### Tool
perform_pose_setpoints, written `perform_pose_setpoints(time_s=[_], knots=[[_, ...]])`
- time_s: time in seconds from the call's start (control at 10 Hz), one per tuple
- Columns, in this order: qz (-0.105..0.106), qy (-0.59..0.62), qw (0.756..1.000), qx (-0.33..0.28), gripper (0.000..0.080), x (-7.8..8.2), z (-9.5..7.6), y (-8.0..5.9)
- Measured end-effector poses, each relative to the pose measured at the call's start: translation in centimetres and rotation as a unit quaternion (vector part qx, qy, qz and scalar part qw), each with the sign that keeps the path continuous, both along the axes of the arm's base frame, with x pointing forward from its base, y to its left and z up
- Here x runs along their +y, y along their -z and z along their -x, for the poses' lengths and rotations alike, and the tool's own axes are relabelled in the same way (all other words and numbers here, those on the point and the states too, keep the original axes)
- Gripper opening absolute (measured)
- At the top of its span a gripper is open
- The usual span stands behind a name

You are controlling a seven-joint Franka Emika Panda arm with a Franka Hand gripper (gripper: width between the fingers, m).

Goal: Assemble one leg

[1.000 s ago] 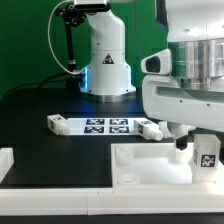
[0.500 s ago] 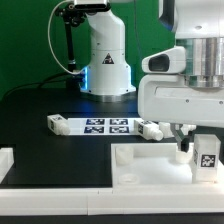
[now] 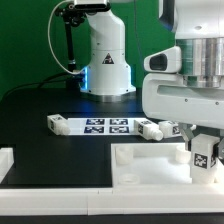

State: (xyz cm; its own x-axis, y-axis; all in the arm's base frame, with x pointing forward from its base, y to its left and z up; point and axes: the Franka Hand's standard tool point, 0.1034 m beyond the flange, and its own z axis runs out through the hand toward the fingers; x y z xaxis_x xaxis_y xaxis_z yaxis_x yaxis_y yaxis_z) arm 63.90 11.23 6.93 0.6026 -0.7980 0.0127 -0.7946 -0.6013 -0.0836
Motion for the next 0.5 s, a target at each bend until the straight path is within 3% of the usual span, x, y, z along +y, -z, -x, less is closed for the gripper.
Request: perform_pose_setpoints(time_s=[0.2,0.4,0.5], knots=[[-0.014,0.175,0.984,0.017,0.0284,0.01,-0.03,0.05],[-0.063,0.362,0.929,0.035,0.0284,-0.03,-0.41,0.08],[-0.076,0.42,0.904,0.039,0.0284,0.02,-0.47,0.08]])
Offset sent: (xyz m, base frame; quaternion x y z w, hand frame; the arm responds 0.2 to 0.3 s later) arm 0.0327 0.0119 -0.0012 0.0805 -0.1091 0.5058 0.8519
